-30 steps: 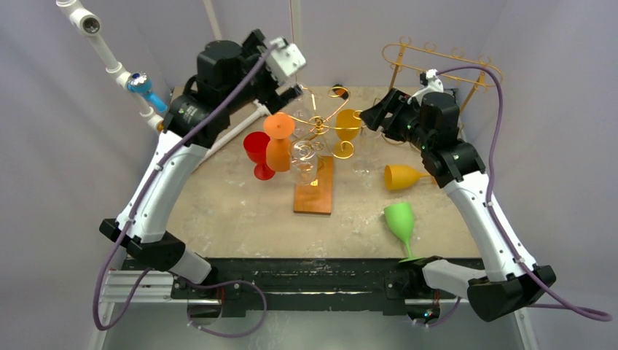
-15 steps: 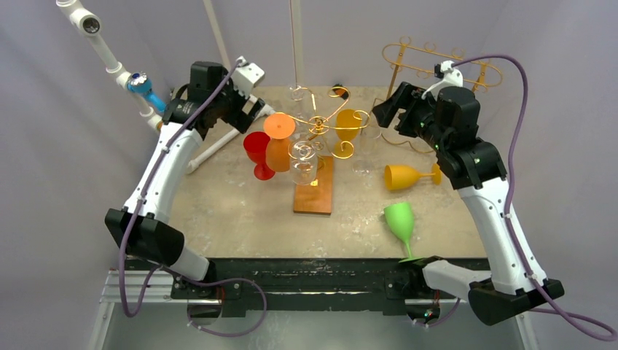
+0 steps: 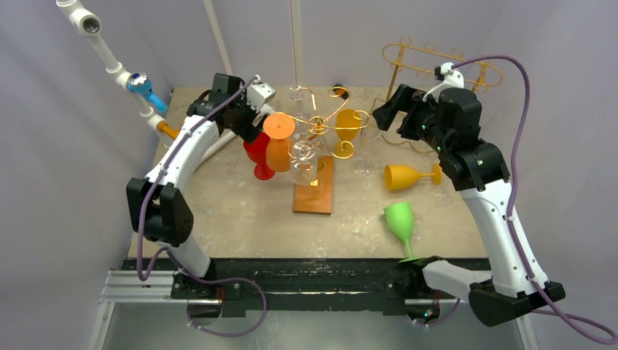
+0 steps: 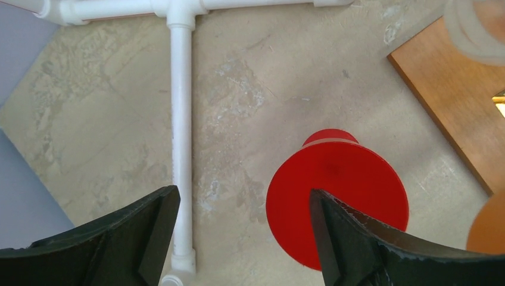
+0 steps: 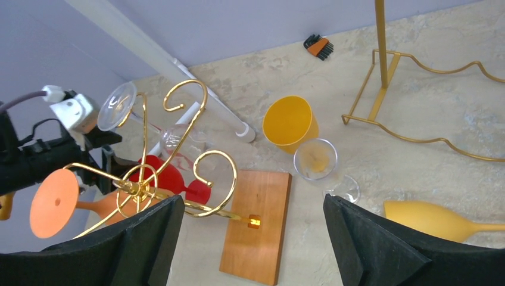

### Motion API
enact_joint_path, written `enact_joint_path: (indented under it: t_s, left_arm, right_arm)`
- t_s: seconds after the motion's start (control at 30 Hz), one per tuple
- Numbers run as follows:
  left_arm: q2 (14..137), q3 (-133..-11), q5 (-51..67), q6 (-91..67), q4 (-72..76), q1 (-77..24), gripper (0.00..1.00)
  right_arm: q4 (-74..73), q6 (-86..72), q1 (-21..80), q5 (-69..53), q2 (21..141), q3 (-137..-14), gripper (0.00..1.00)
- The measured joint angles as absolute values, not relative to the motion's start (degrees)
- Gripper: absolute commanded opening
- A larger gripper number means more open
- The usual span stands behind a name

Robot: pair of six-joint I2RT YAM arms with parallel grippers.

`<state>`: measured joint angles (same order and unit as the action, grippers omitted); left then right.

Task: Place the wine glass upside down on the wine glass rack
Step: Pick up the wine glass at the center of the board.

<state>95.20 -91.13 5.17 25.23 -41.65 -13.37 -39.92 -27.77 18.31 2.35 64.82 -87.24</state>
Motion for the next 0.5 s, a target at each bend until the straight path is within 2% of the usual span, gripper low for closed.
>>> enact_joint_path:
  t_s: [0.27, 0.5]
  left_arm:
    - [100.5, -89.6, 5.7, 27.7, -41.9, -13.4, 0.47]
    - [103.2, -89.1, 5.9, 29.5, -42.4, -13.3, 0.07]
  right_arm:
    - [-40.1, -27.8, 18.3, 2.3, 64.2, -88.9, 0.87]
    - [-40.2, -28.0, 18.3, 2.3, 63.7, -89.2, 0.76]
